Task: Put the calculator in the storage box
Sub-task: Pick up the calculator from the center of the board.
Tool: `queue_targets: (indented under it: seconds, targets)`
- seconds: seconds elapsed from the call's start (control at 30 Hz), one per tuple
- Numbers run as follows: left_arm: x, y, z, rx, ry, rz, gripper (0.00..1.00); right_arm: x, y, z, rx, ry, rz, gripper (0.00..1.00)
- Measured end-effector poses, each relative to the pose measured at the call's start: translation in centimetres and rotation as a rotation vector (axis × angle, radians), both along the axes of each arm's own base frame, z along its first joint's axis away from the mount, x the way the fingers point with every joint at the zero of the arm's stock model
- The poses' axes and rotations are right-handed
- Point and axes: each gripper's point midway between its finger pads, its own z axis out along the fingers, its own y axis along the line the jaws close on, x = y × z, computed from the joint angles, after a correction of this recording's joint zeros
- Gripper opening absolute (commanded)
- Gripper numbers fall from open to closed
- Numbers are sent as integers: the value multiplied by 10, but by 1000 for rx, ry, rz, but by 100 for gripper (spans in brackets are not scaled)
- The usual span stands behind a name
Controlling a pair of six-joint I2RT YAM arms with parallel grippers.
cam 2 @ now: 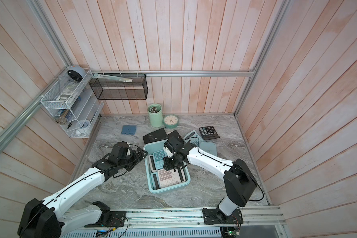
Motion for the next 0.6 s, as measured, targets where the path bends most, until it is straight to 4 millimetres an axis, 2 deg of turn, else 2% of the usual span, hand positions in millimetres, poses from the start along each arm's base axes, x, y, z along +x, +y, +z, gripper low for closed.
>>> queue_targets:
  seconds: [0.1, 0.2, 0.3, 0.4, 0.5, 0.6]
  targets:
    - [-1, 0, 0, 1, 1, 0, 100, 8, 0, -5, -45, -10, -15, 40]
    - [-3, 1, 2, 2, -1, -2, 100, 7, -3, -1, -63, -9, -17, 40]
    - [-4, 2, 7, 0, -10, -2, 100, 6, -6, 13, -59, -29, -21, 42]
    - [-4, 3, 11, 4, -18, -5, 100, 10, -15, 39, -42, -82, -49, 48]
    - [-2, 2, 16, 5, -30, -10, 100, 31, -39, 67, -24, -165, -155, 54]
    - [-1, 3, 18, 14, -39, -11, 100, 63, -82, 89, 4, -247, -331, 60]
